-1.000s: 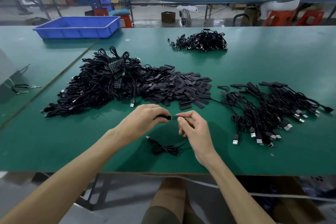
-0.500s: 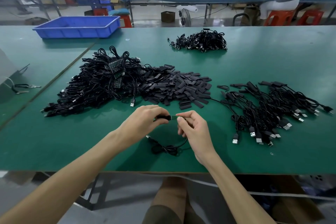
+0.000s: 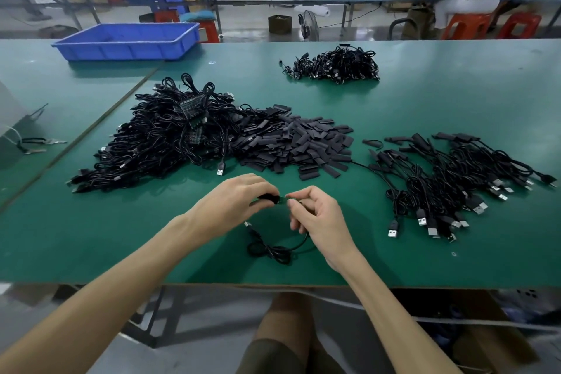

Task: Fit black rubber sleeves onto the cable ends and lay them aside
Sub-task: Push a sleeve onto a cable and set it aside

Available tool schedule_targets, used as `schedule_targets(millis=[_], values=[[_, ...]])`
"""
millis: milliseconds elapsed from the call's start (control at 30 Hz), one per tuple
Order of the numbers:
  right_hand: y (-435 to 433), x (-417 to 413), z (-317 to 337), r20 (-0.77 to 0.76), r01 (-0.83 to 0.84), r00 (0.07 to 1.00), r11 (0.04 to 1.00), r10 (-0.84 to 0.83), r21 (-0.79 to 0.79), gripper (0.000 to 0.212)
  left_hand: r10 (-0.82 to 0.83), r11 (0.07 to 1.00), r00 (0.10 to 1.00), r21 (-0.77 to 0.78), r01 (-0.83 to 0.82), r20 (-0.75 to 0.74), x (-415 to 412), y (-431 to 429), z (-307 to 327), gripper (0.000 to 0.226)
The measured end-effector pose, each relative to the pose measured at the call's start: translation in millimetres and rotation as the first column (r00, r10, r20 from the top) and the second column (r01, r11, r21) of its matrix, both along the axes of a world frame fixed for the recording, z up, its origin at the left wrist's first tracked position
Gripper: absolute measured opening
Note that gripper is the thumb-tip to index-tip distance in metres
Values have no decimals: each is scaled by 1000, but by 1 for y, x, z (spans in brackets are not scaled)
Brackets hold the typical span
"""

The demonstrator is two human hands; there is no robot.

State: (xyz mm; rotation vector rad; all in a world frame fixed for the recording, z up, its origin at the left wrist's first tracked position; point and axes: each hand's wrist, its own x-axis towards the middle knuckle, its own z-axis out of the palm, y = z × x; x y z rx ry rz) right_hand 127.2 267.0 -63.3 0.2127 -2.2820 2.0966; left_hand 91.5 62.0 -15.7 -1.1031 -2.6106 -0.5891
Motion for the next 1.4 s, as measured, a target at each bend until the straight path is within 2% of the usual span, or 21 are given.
schedule_targets(millis=[533,833,1400], values=[[0,-2,-4,-29,49,998,999,-48,11,4,12,999,992,38,-17,126,0,-1,-4,24],[0,0,-2,-19,64,998,997,-65,-44,6,44,995,993,88,-54,114,2,1,-12,21],[-1,1,2,-20,41,999,999,-41,-1,7,44,995,997,87,-49,61,6,-2,-16,20]])
